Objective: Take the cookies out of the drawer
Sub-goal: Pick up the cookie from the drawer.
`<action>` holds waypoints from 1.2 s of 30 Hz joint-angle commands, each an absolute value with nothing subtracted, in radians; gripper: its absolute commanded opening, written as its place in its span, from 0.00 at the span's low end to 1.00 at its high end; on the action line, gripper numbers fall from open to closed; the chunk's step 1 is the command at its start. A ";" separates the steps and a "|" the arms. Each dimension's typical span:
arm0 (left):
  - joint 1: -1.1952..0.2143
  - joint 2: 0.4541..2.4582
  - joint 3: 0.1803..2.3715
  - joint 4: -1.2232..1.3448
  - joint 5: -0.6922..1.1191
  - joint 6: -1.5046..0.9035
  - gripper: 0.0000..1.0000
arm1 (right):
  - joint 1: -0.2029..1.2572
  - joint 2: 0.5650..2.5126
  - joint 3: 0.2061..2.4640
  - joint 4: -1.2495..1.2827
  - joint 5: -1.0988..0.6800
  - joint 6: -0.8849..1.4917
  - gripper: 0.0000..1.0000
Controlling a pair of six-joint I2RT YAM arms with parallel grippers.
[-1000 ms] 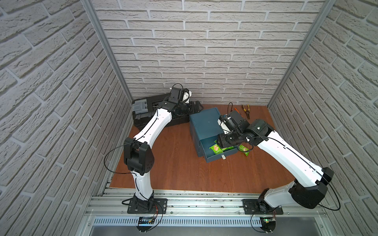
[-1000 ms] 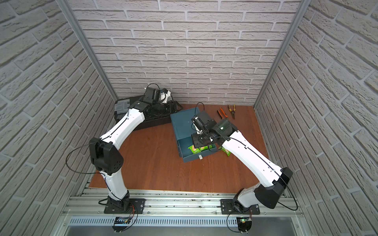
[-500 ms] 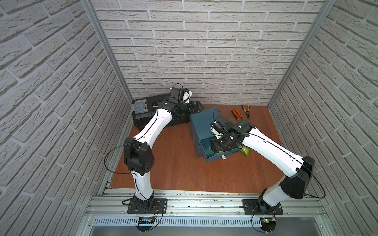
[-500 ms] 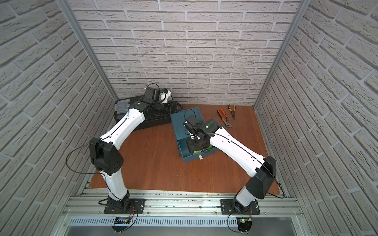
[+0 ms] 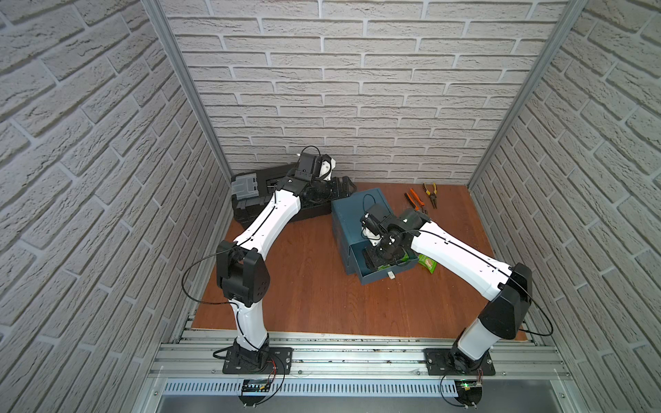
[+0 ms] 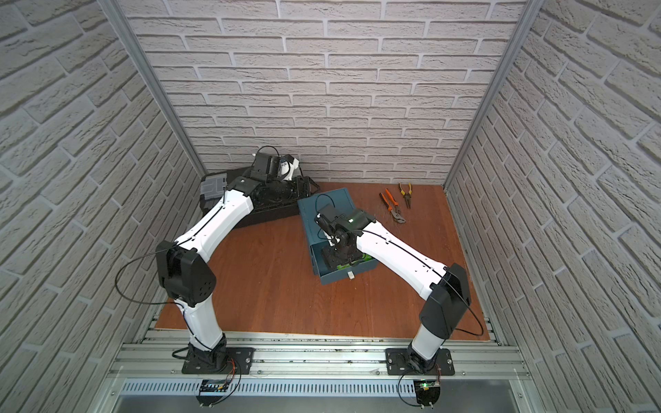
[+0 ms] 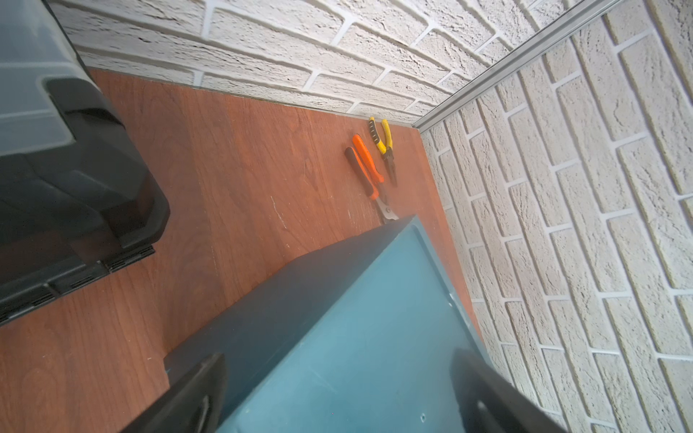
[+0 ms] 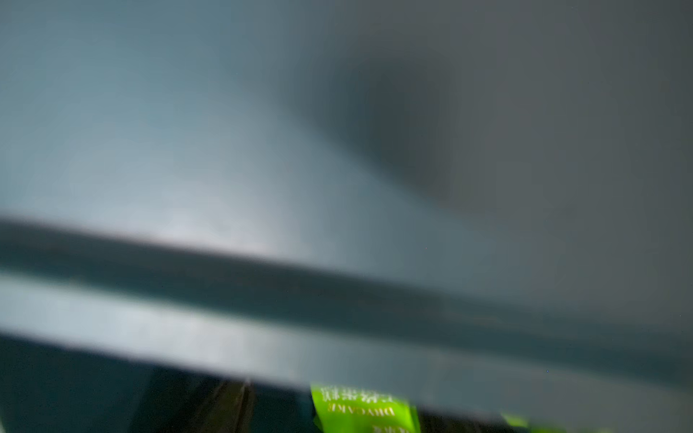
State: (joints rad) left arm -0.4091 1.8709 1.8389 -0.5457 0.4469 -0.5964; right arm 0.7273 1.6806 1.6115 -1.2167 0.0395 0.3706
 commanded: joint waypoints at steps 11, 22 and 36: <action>-0.420 1.888 1.869 -0.512 0.479 -0.593 0.98 | 0.742 1.722 1.620 -1.169 0.094 0.369 0.51; -0.419 1.891 1.884 -0.518 0.473 -0.590 0.98 | 0.743 1.638 1.623 -1.185 0.104 0.358 0.40; -0.411 1.905 1.913 -0.523 0.469 -0.589 0.99 | 0.743 1.553 1.637 -1.246 0.092 0.297 0.38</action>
State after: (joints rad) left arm -0.4118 1.8881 1.8805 -0.5465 0.4576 -0.5983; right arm 0.7361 1.5887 1.6176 -1.2259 0.0895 0.3176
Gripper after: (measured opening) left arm 0.985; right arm 0.387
